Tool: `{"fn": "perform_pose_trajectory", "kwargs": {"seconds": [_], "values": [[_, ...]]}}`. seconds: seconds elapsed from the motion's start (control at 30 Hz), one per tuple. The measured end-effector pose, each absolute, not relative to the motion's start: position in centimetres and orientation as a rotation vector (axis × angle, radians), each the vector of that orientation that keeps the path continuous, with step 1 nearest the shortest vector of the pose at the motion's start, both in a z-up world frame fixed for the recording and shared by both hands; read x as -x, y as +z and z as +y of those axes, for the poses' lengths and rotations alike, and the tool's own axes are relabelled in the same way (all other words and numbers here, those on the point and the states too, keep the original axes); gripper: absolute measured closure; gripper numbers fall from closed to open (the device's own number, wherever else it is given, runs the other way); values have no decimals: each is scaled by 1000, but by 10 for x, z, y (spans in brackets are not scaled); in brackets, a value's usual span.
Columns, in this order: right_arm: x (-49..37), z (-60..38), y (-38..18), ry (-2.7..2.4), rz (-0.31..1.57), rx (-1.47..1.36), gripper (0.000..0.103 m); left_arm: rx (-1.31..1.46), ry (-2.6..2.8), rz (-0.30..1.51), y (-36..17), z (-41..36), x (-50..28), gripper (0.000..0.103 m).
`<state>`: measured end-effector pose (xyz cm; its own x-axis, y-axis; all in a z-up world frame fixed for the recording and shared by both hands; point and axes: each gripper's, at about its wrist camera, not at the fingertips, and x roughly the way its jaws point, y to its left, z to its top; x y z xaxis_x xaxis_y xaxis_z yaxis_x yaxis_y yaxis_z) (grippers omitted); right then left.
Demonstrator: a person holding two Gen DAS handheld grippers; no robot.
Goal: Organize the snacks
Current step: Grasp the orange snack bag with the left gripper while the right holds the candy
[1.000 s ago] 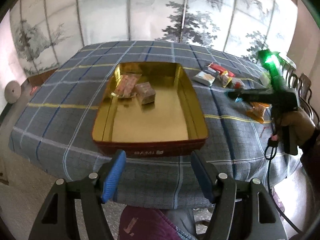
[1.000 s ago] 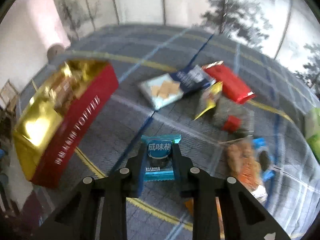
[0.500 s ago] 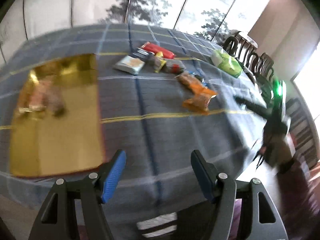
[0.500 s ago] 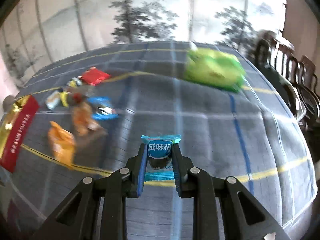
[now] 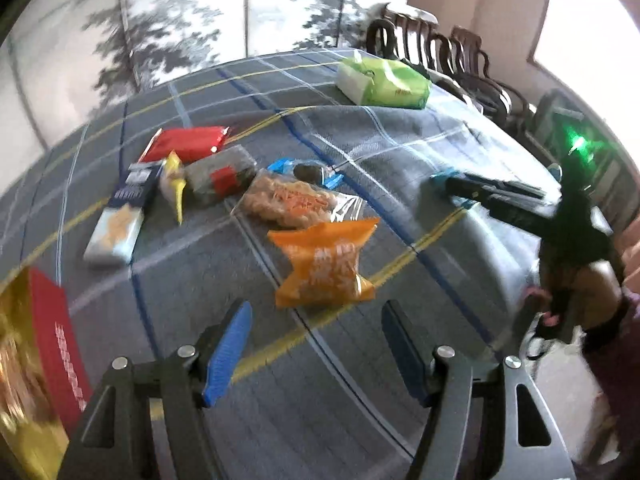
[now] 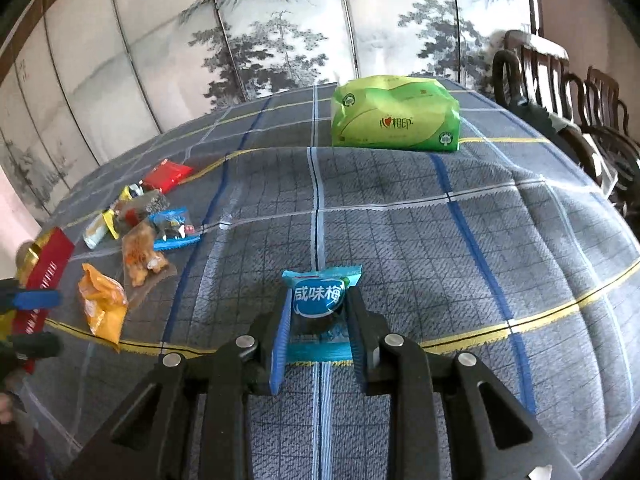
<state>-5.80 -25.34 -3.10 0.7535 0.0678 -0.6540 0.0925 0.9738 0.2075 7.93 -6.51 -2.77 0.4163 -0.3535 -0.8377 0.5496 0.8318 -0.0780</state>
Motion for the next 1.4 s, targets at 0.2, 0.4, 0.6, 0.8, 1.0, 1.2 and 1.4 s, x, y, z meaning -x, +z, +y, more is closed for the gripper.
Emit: {"fn": "perform_pose_trajectory", "kwargs": {"seconds": [0.2,0.4,0.6,0.8,1.0,1.2,1.4], "values": [[59,-255,-32,11,715,-262,79,-164,-592,1012,-41,-73,-105,34],[58,-255,-33,24,714,-276,79,-137,-570,1068,-58,-78,-122,35],[57,-253,-35,19,725,-276,78,-82,-520,1060,-57,-75,-119,61],[56,-250,-35,0,730,-267,78,44,-485,1052,-32,-57,-89,61],[55,-249,-35,-18,730,-262,78,53,-428,1017,-5,-42,-54,61],[55,-245,-35,-30,736,-242,77,62,-335,994,14,-15,-34,61],[53,-239,-34,-47,740,-222,78,66,-230,961,26,21,-18,60]]}}
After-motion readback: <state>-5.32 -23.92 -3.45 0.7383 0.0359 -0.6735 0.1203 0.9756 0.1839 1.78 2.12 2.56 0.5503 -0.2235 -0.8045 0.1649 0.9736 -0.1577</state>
